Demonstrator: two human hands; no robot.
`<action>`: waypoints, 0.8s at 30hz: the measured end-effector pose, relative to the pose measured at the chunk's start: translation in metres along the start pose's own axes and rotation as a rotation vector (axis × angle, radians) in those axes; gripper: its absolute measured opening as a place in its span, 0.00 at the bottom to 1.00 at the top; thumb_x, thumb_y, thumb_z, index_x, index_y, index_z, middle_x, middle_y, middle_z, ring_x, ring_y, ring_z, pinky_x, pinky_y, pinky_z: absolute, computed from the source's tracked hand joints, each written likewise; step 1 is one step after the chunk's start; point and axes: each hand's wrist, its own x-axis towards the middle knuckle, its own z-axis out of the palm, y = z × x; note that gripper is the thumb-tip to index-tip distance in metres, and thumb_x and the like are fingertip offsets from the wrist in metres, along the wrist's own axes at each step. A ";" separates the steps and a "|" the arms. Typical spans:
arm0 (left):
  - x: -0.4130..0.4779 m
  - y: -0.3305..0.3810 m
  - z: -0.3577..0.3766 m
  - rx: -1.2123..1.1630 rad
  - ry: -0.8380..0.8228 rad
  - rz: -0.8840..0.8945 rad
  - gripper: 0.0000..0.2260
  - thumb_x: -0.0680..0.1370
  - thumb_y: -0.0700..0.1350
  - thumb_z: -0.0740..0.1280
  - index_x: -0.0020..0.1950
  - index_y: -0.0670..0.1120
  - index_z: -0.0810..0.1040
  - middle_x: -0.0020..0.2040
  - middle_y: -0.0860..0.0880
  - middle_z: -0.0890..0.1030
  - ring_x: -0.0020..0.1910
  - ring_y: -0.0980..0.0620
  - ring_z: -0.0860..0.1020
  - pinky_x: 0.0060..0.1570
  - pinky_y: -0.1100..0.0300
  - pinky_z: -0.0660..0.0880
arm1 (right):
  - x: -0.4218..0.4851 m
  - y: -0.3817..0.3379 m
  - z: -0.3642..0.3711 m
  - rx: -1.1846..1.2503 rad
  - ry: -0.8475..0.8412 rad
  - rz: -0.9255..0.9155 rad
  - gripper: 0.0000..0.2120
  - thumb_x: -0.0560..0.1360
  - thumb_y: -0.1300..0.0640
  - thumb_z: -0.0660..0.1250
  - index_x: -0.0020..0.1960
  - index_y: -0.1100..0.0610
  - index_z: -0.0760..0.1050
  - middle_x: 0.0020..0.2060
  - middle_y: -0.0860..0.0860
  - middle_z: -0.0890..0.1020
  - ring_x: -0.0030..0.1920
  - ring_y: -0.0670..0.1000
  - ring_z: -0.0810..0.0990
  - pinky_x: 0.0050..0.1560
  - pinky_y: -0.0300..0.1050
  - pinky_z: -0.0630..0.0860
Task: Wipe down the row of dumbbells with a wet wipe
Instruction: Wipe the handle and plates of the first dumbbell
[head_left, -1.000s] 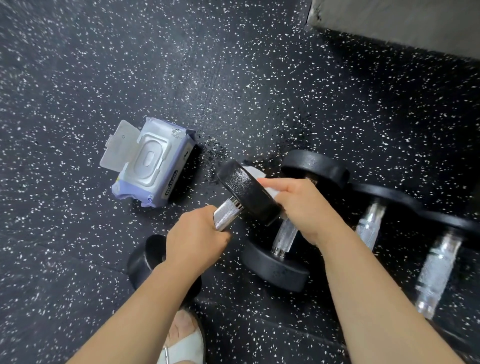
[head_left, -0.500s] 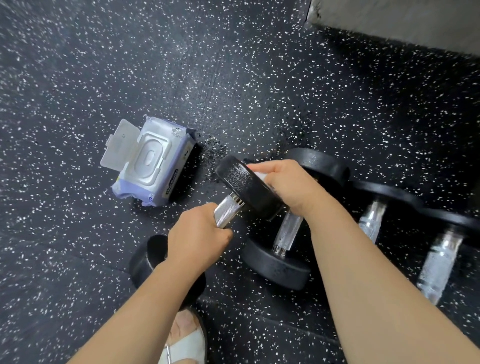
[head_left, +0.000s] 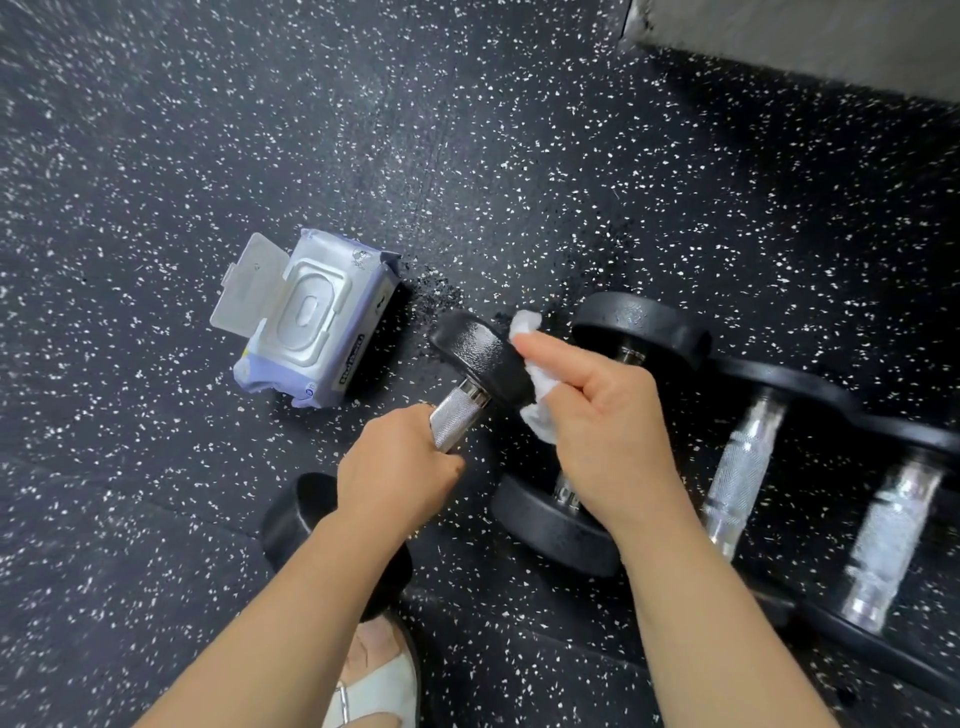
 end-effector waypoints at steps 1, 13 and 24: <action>0.000 0.000 0.000 0.026 0.001 0.009 0.07 0.68 0.45 0.66 0.36 0.49 0.67 0.35 0.51 0.77 0.37 0.45 0.78 0.33 0.58 0.69 | 0.005 -0.002 0.003 -0.040 -0.015 -0.062 0.23 0.74 0.74 0.56 0.59 0.55 0.80 0.61 0.45 0.78 0.59 0.41 0.78 0.54 0.36 0.78; -0.010 0.003 0.001 0.120 0.007 0.106 0.06 0.68 0.46 0.66 0.38 0.49 0.68 0.34 0.51 0.75 0.38 0.46 0.75 0.34 0.57 0.69 | 0.091 0.001 0.005 -0.268 -0.380 0.221 0.15 0.75 0.69 0.59 0.44 0.55 0.83 0.36 0.54 0.81 0.31 0.48 0.76 0.31 0.34 0.72; -0.008 0.010 0.008 0.042 0.045 0.032 0.07 0.70 0.44 0.66 0.38 0.48 0.68 0.34 0.51 0.74 0.38 0.45 0.75 0.33 0.58 0.66 | 0.066 0.004 -0.006 -0.245 -0.112 0.665 0.09 0.79 0.62 0.56 0.42 0.59 0.71 0.41 0.57 0.74 0.34 0.53 0.74 0.39 0.45 0.76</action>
